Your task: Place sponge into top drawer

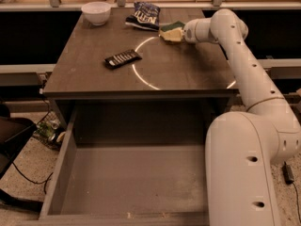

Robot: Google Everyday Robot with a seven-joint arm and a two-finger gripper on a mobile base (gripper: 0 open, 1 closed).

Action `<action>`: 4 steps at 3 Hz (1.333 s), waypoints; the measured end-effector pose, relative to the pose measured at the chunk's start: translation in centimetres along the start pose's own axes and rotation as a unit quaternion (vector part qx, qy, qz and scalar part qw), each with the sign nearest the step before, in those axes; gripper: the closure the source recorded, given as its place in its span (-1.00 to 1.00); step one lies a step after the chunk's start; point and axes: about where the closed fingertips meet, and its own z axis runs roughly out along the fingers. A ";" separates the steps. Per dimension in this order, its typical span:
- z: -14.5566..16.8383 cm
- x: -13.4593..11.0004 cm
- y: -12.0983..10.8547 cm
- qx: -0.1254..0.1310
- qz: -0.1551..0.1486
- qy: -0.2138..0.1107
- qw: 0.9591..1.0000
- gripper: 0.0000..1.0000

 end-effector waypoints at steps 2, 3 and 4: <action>-0.1 -0.3 0.0 0.000 0.000 0.000 1.000 1.00; -0.1 -0.3 0.0 0.000 0.000 0.000 1.000 1.00; -0.1 -0.3 0.0 0.000 0.000 0.000 1.000 1.00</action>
Offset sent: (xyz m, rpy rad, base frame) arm 0.0001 0.0012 0.0070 -0.0061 0.0128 0.0047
